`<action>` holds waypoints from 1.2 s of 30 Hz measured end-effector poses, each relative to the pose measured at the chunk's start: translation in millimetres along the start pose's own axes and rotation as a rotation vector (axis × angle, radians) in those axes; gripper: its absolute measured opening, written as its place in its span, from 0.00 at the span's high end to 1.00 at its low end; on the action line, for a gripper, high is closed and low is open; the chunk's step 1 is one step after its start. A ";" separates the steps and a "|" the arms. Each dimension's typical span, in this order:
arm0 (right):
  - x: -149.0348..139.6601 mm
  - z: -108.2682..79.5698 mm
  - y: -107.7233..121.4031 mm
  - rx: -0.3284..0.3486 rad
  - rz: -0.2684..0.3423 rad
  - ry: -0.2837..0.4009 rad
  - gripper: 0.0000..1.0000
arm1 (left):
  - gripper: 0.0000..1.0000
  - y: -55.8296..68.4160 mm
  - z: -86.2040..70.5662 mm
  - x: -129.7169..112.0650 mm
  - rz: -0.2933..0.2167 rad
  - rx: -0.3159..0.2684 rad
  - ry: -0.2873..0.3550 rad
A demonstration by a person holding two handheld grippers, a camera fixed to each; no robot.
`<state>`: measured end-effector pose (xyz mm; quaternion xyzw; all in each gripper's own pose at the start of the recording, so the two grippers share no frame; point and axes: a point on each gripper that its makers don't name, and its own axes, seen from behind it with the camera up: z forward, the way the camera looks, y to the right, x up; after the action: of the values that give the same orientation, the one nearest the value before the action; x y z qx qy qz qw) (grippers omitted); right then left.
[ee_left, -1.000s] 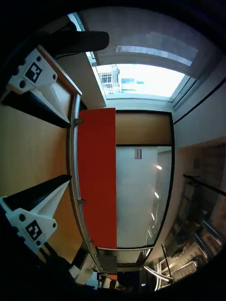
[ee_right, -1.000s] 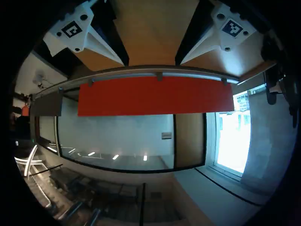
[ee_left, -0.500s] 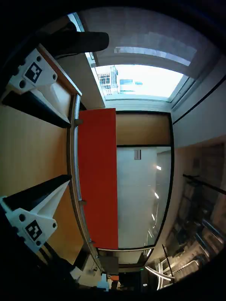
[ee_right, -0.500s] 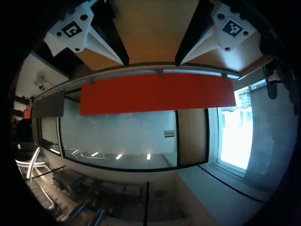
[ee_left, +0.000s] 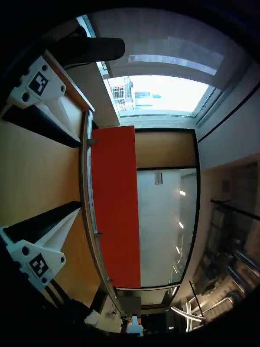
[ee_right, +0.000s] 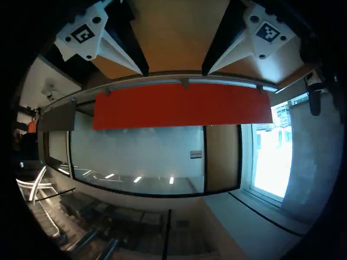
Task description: Fold towel
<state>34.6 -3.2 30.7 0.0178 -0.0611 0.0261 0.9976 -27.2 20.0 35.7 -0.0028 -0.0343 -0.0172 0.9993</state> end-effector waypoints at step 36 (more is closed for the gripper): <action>-67.2 4.5 -11.0 -0.032 -0.041 0.063 0.05 | 0.08 4.4 -2.2 -144.7 0.023 -0.009 0.031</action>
<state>-31.9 -17.6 26.6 0.0021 -0.0296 0.0052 0.9995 -171.1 29.3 23.6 -0.0076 -0.0188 -0.0060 0.9998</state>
